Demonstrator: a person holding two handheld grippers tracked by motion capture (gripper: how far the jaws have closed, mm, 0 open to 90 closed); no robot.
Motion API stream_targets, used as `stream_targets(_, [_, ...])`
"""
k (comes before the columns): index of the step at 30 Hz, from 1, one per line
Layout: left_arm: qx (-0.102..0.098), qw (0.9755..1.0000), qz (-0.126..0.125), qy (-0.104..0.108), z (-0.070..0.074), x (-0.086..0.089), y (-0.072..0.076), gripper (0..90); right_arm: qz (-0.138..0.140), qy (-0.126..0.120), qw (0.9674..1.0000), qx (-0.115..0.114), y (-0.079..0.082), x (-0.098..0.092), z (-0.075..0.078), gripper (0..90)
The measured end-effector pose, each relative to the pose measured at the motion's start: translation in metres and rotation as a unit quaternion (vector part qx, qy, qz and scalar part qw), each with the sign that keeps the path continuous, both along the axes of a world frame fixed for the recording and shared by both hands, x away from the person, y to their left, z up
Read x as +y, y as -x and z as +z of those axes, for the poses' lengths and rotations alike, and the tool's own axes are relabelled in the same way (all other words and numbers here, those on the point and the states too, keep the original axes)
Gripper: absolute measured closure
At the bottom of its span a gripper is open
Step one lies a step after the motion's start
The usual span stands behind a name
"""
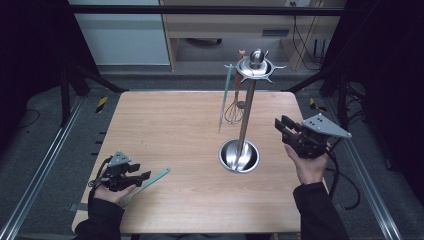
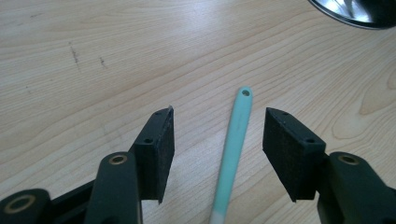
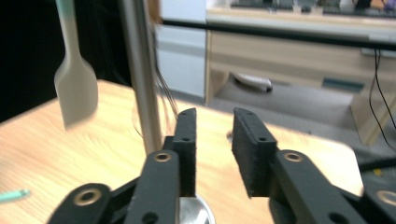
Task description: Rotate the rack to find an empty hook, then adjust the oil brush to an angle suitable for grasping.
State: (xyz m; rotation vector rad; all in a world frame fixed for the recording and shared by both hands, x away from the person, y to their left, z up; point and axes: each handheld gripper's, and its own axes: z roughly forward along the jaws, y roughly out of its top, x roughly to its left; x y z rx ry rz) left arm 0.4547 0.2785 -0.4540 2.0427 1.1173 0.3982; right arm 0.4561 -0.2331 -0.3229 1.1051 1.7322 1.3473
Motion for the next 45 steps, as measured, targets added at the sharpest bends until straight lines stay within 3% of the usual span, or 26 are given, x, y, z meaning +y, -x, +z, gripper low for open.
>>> stream_targets(8, [-0.003,0.9998,-0.019,0.003,0.008,-0.005,-0.001,44.3,-0.017,0.009,0.9992,0.035,0.002,-0.013,-0.042,55.7])
stream_targets(13, [0.004,0.9994,-0.034,0.002,0.016,-0.008,-0.004,44.5,-0.021,0.017,0.9978,0.061,0.005,-0.018,-0.063,51.9])
stream_targets(19, [0.024,0.9976,-0.060,-0.024,0.021,-0.013,-0.008,45.2,-0.020,0.027,0.9954,0.090,0.010,-0.021,-0.088,49.4])
stream_targets(24, [0.035,0.9956,-0.073,-0.047,0.023,-0.018,-0.013,45.4,-0.021,0.028,0.9947,0.096,0.014,-0.022,-0.096,47.3])
stream_targets(32, [0.062,0.9902,-0.097,-0.079,0.022,-0.023,-0.019,45.7,-0.024,0.041,0.9916,0.120,0.020,-0.025,-0.113,44.8])
stream_targets(45, [0.101,0.9806,-0.104,-0.132,0.004,-0.029,-0.023,50.4,-0.015,0.051,0.9897,0.133,0.023,-0.025,-0.119,48.0])
